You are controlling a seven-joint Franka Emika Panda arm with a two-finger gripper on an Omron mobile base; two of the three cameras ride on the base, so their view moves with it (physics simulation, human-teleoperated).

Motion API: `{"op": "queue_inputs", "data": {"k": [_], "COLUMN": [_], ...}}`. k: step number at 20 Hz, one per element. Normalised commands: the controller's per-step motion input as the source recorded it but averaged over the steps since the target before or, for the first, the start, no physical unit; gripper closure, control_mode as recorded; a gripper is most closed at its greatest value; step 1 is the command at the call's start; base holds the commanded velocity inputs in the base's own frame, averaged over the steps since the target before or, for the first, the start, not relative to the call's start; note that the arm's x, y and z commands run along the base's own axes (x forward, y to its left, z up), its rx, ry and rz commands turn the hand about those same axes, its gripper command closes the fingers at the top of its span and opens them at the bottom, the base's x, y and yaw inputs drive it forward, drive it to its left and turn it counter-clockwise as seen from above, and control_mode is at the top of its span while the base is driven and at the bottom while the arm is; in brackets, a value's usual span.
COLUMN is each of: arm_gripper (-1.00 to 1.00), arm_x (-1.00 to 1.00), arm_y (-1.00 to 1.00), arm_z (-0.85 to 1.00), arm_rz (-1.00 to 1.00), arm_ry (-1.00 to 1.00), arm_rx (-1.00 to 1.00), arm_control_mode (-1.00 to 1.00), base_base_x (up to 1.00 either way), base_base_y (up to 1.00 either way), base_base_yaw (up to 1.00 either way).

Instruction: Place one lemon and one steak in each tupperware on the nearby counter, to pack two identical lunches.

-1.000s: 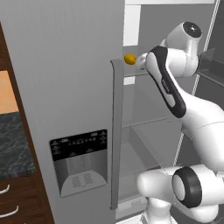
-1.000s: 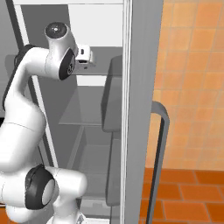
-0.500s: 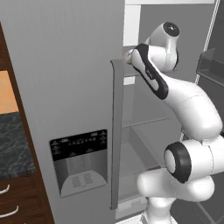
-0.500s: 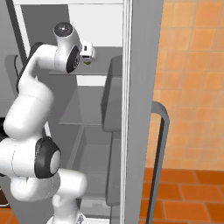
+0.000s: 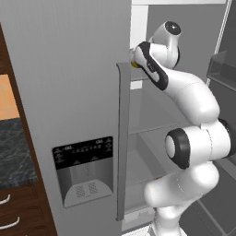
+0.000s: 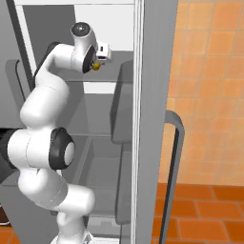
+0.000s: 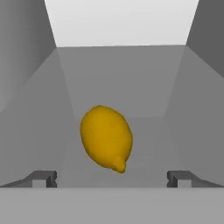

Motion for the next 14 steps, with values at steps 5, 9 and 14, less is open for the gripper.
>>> {"op": "queue_inputs", "data": {"k": [5, 9, 14], "arm_gripper": [-1.00, -1.00, -1.00], "arm_x": [0.57, 0.22, 0.09], "arm_y": [0.00, 0.00, 0.05], "arm_z": [-0.02, 0.00, -0.02], "arm_rz": [0.00, 0.01, 0.11], "arm_ry": [0.00, 0.13, 0.13], "arm_rx": [0.00, 0.00, 0.00], "arm_control_mode": [-1.00, -1.00, -1.00], "base_base_x": [0.00, 0.00, 0.00], "base_base_y": [0.00, 0.00, 0.00], "base_base_yaw": [0.00, 0.00, 0.00]}}
